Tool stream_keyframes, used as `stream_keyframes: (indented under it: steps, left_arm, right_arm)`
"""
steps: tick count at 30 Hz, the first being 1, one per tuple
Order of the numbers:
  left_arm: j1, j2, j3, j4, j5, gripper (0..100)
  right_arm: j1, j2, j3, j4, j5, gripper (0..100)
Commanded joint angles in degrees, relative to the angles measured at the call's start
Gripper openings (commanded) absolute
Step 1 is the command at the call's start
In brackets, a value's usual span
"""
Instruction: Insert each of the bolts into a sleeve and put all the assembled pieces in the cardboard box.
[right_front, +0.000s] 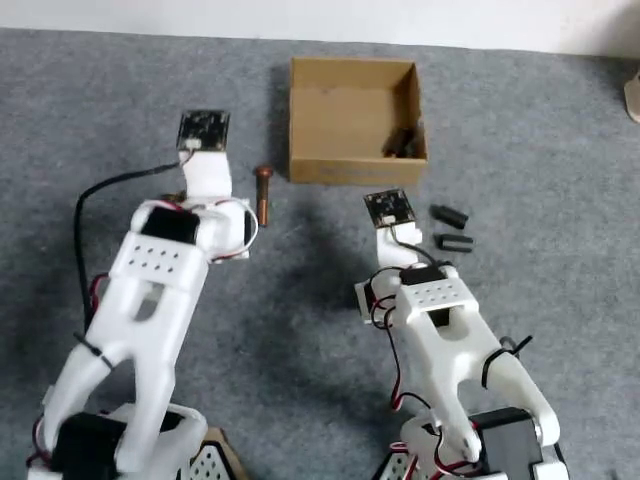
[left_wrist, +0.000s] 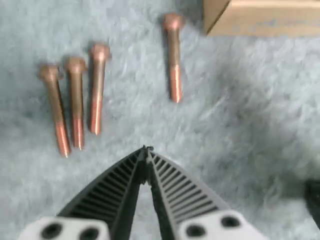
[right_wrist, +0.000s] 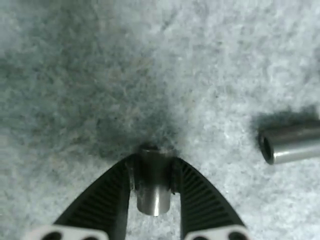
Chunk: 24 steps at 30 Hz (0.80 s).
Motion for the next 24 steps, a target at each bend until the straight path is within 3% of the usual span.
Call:
stream_keyframes:
  steps: [1, 4, 8, 11, 17, 24]
  left_arm:
    - [0.6, 5.8, -11.4, 6.2, -5.4, 1]
    - [-1.3, 14.5, -22.2, 13.8, -9.6, 1]
    - [-1.5, 25.6, -33.8, 18.4, -9.7, 1]
    - [-1.5, 32.0, -39.6, 18.6, -8.2, 4]
    - [-1.4, 40.4, -45.8, 18.2, -1.7, 24]
    - [-1.6, 47.3, -48.7, 13.4, 1.9, 19]
  right_arm:
    - [-1.1, -0.3, 0.2, -1.4, 1.7, 0.5]
    - [-1.1, -0.4, 2.2, -4.3, 1.8, 0.5]
    - [-1.1, -0.4, 2.7, -4.9, 1.8, 0.5]
    - [-1.1, -0.4, 2.7, -4.9, 1.8, 0.5]
    - [-1.1, -0.4, 2.8, -4.9, 1.8, 0.5]
    - [-1.1, -0.4, 2.8, -4.9, 1.8, 0.5]
